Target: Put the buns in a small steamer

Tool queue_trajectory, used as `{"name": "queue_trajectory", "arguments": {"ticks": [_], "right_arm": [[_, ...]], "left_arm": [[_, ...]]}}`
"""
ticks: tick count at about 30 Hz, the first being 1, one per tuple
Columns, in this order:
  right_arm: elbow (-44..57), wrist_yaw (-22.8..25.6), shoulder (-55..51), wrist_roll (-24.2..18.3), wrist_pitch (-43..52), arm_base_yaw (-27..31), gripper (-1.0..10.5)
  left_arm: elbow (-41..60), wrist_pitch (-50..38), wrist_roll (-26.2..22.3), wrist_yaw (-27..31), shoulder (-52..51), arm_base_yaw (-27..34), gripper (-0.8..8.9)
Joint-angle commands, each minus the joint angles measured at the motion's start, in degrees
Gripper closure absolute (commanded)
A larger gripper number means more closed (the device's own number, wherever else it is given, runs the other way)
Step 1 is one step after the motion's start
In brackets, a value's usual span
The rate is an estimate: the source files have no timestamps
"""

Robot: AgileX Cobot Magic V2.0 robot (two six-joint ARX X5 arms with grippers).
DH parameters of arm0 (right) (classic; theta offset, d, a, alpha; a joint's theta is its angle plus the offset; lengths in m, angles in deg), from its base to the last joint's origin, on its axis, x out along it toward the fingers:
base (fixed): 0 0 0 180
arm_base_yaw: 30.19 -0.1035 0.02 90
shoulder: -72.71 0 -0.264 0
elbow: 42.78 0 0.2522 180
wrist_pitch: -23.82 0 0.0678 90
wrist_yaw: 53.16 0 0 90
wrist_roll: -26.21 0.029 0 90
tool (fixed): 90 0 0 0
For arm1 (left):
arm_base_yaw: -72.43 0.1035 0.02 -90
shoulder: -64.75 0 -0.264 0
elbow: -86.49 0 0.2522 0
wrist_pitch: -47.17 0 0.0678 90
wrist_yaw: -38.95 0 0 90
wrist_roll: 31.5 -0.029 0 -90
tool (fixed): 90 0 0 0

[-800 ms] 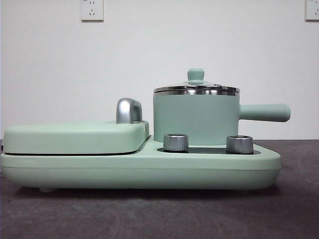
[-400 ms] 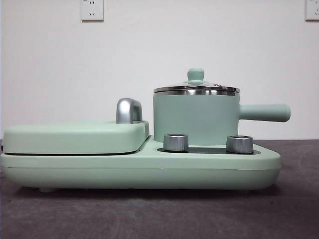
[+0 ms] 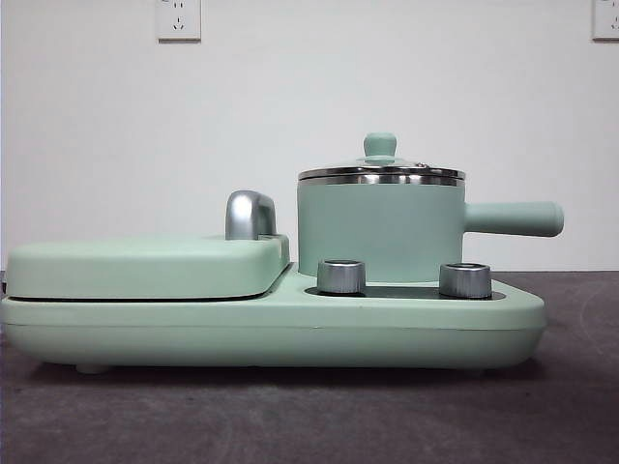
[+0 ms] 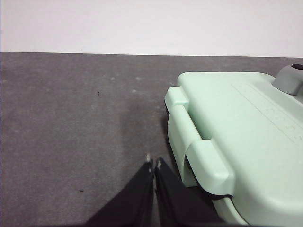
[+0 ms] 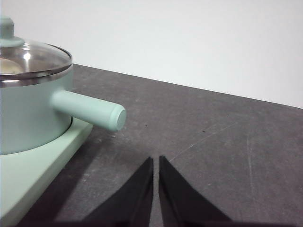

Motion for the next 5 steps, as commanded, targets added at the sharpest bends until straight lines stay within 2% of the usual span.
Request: {"name": "queue_trajectory", "arguments": {"ticks": [1, 5], "right_arm": [[0.24, 0.09, 0.07, 0.61, 0.61, 0.02, 9.3], [0.24, 0.09, 0.07, 0.61, 0.61, 0.02, 9.3]], "left_arm": [[1.09, -0.74, 0.02, 0.0, -0.02, -0.09, 8.06], [1.09, -0.74, 0.02, 0.0, -0.02, -0.09, 8.06]]}}
